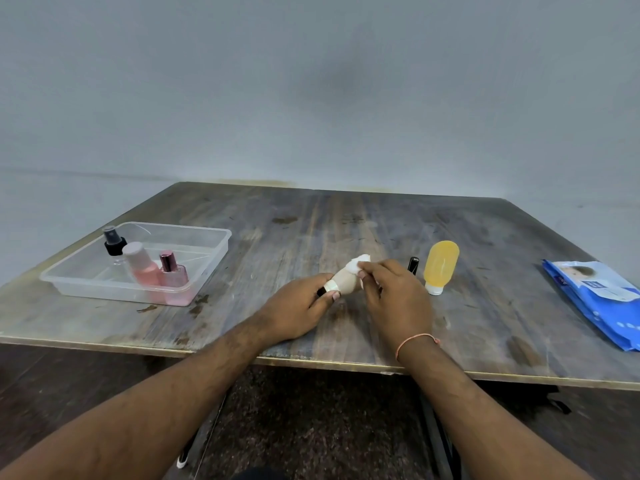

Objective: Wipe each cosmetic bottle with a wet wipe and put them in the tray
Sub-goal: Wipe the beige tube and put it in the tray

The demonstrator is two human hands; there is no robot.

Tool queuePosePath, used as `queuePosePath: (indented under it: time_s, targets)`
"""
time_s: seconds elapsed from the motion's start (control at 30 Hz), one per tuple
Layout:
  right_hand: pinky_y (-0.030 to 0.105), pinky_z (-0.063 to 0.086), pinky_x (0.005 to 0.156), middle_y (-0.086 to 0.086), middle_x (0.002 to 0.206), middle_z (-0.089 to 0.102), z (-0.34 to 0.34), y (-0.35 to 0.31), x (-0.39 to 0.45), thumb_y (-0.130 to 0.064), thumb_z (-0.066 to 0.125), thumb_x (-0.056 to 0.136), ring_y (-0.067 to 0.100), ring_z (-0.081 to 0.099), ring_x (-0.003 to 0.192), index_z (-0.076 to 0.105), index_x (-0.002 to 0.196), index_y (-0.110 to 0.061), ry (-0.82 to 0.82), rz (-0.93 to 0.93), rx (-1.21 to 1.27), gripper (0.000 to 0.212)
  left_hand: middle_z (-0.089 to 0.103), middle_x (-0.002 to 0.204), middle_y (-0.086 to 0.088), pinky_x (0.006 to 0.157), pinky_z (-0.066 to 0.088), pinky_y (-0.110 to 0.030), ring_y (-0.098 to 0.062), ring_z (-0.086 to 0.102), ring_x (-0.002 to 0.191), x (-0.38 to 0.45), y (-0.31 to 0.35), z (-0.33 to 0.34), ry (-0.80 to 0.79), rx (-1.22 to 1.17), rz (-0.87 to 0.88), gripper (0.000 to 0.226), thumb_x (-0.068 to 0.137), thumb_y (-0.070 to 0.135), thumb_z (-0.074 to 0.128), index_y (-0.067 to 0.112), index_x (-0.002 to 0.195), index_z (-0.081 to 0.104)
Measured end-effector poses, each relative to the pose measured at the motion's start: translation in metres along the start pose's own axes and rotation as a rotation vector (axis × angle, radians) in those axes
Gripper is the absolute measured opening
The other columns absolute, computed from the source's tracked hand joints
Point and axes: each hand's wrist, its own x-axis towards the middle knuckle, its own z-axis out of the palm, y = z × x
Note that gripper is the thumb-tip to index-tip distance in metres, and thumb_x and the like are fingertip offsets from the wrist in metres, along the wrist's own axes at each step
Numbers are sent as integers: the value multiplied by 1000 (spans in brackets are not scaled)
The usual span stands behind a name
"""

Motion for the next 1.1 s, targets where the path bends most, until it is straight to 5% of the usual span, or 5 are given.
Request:
queuePosePath:
  time_s: [0.17, 0.3, 0.53, 0.97, 1.1]
  targets:
    - [36, 54, 71, -3, 110, 73, 0, 1, 2, -22, 68, 103, 26, 70, 94, 79, 123, -20, 12, 71, -9, 23, 73, 99, 6, 76, 54, -40, -12, 65, 86, 1, -1, 0, -3, 11, 4, 29, 110, 34, 55, 24, 136, 64]
    - [36, 56, 68, -5, 107, 71, 3, 1, -1, -18, 69, 102, 22, 71, 90, 78, 125, -20, -70, -118, 58, 25, 69, 90, 15, 71, 51, -30, -3, 62, 79, 0, -1, 0, 16, -40, -3, 25, 110, 34, 58, 28, 132, 66]
    - [39, 58, 67, -9, 107, 70, 1, -1, -4, -18, 67, 98, 20, 70, 88, 77, 126, -26, -140, -304, 106, 30, 75, 104, 11, 85, 58, -46, -9, 70, 92, -1, -4, -1, 34, -101, -10, 29, 110, 38, 54, 30, 135, 65]
    - [39, 55, 55, -3, 104, 74, 5, 2, -1, -18, 72, 98, 31, 71, 77, 78, 124, -24, 92, 0, -103, 27, 71, 94, 1, 81, 55, -53, -22, 67, 87, 1, -5, -3, -16, -150, -34, 45, 104, 51, 47, 25, 136, 63]
    - [38, 54, 62, -2, 112, 74, 6, 4, 0, -25, 65, 104, 33, 71, 85, 74, 132, -22, 101, 88, -96, 30, 70, 91, 13, 84, 56, -45, -12, 67, 87, 3, -8, -2, -13, -194, -41, 38, 106, 49, 46, 31, 134, 64]
